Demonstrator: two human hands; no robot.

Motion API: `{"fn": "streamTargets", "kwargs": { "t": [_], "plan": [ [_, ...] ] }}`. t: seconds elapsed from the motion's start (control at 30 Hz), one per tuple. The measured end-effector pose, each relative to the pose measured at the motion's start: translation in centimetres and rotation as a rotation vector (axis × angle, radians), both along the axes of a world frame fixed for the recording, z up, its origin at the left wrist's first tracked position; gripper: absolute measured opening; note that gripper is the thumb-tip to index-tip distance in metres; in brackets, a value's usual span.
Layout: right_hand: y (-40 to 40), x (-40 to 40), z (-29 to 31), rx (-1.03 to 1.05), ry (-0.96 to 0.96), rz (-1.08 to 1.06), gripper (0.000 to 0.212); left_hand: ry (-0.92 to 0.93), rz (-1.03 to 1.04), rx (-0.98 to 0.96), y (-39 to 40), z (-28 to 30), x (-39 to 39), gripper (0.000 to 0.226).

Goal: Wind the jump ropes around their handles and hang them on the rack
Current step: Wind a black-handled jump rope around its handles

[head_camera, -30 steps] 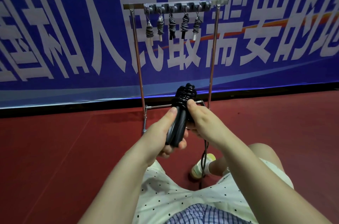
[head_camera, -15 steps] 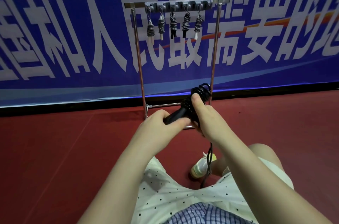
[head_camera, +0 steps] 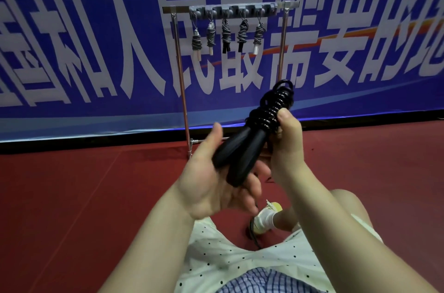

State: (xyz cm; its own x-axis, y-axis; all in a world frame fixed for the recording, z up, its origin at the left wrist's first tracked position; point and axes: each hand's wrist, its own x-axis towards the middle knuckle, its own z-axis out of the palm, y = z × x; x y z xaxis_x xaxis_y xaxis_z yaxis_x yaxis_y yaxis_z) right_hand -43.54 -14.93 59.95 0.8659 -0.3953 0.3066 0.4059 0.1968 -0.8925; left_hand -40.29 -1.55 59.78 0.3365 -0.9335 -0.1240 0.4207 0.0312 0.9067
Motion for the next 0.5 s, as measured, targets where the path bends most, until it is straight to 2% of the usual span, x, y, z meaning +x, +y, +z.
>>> {"fn": "streamTargets", "kwargs": {
  "t": [0.07, 0.13, 0.17, 0.23, 0.3, 0.4, 0.5],
  "plan": [
    [0.3, 0.2, 0.0, 0.002, -0.049, 0.059, 0.058, 0.263, -0.259, -0.185, 0.2, -1.0, 0.3, 0.084],
    [0.1, 0.2, -0.2, -0.048, -0.03, 0.071, 0.045, 0.354, -0.3, -0.217, 0.2, -1.4, 0.6, 0.074],
    [0.1, -0.1, 0.0, -0.086, 0.008, 0.056, 0.037, 0.348, -0.263, -0.167, 0.1, -1.4, 0.8, 0.071],
    [-0.1, -0.5, 0.2, -0.173, 0.108, 0.039, 0.044, 0.252, -0.087, -0.038, 0.1, -0.8, 0.5, 0.069],
    [-0.2, -0.7, 0.3, -0.192, 0.203, 0.026, 0.041, 0.154, 0.051, 0.034, 0.1, -0.4, 0.5, 0.069],
    [-0.5, -0.9, 0.1, -0.235, 0.318, 0.028, 0.041, 0.039, 0.153, 0.093, -0.1, -0.5, 0.6, 0.07],
    [0.0, -0.9, 0.5, -0.268, 0.349, -0.019, 0.042, -0.067, 0.209, 0.118, 0.0, -0.4, 0.4, 0.069]
  ]
}}
